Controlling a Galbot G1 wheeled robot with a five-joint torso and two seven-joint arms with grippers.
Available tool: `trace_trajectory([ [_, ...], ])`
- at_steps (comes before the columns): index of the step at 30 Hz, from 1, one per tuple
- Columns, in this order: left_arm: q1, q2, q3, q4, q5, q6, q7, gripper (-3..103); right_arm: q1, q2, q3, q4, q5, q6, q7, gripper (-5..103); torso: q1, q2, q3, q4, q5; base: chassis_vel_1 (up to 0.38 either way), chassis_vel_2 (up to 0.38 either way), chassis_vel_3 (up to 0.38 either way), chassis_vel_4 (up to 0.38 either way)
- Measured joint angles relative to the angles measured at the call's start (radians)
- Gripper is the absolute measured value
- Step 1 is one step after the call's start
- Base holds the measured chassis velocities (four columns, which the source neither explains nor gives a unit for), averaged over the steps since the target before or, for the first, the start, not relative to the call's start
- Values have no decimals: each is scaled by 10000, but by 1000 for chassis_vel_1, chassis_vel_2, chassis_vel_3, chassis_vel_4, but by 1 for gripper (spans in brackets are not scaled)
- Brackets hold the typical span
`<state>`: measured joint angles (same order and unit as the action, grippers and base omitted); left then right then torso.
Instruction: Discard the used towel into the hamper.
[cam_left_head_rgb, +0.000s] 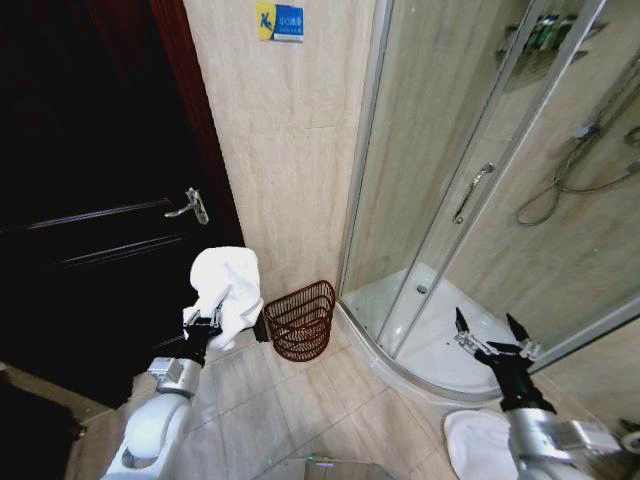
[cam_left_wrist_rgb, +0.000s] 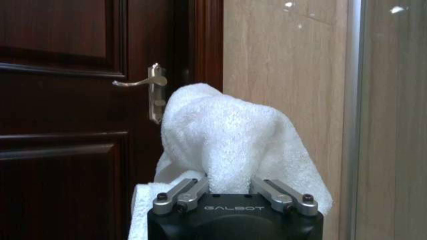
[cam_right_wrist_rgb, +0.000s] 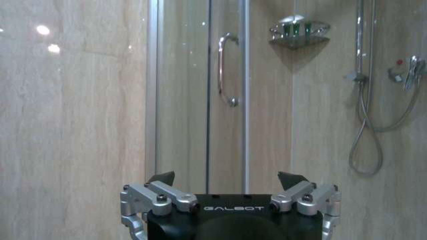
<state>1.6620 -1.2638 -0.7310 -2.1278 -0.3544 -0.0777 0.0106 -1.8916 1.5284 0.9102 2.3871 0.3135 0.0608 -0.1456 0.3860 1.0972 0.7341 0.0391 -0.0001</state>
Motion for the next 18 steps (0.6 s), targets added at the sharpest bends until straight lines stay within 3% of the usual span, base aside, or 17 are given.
trace_trajectory([
  [12,-75,-265,156,-140,279,-159,242,14,282,248,-274,-152,-393,-384,360,100,-267,-615,-344,1,0,0,0,0,0],
  [18,136,-396,390,-441,460,-268,622,14,213,125,-199,-230,-300,-135,326,100,-396,-894,-501,-1,1,0,0,0,0],
])
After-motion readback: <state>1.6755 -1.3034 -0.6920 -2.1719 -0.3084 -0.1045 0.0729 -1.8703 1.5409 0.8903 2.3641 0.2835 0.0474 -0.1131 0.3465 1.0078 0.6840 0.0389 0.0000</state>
